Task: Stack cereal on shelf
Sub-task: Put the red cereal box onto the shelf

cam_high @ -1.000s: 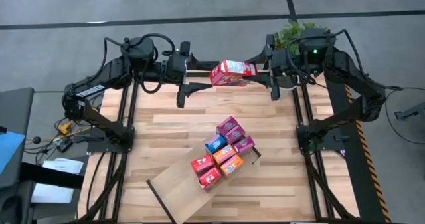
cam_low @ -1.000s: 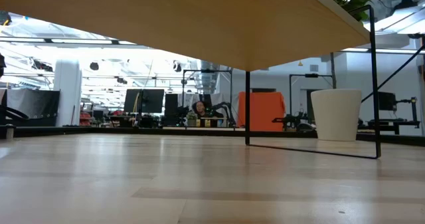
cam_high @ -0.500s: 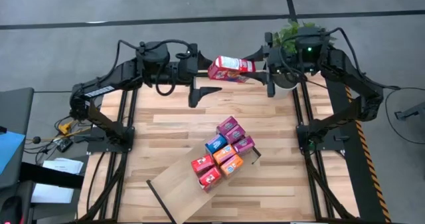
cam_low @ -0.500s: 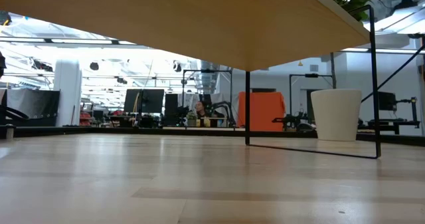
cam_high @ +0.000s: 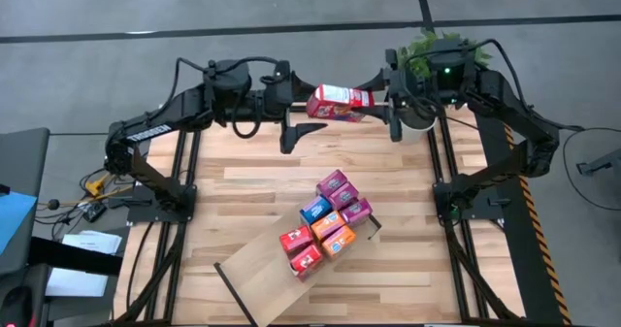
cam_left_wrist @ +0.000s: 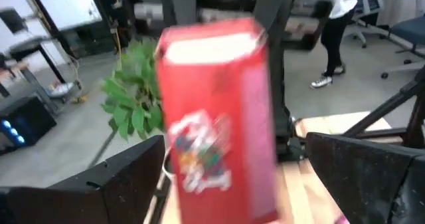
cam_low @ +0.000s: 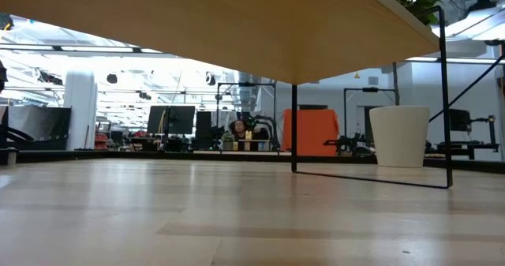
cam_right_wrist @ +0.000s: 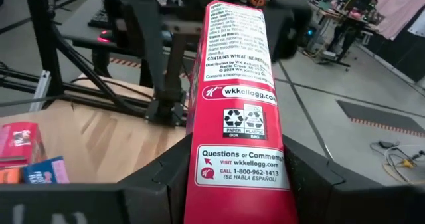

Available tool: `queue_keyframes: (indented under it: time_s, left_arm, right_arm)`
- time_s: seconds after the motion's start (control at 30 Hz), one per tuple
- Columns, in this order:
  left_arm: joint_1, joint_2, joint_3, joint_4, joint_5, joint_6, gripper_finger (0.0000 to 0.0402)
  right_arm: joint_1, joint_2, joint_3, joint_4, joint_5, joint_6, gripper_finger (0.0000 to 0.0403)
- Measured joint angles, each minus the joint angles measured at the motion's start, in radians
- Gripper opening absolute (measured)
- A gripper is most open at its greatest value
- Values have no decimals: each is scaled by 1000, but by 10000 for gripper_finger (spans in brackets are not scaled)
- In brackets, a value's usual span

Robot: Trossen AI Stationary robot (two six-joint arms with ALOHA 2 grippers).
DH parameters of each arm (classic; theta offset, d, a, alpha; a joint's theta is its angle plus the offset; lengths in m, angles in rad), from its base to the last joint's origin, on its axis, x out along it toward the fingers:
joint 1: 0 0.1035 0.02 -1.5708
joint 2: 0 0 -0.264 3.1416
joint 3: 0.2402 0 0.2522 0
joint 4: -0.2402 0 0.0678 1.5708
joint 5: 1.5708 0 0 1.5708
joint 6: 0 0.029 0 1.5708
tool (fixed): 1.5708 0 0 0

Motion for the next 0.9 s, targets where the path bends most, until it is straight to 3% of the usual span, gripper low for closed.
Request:
queue_keyframes:
  time_s: [0.37,0.9]
  left_arm:
    - [54,15,0,5,48,-73,353]
    - [54,15,0,10,48,-54,237]
  right_arm:
    - [0,0,0,-32,-27,0,200]
    - [0,5,0,-38,-24,-15,207]
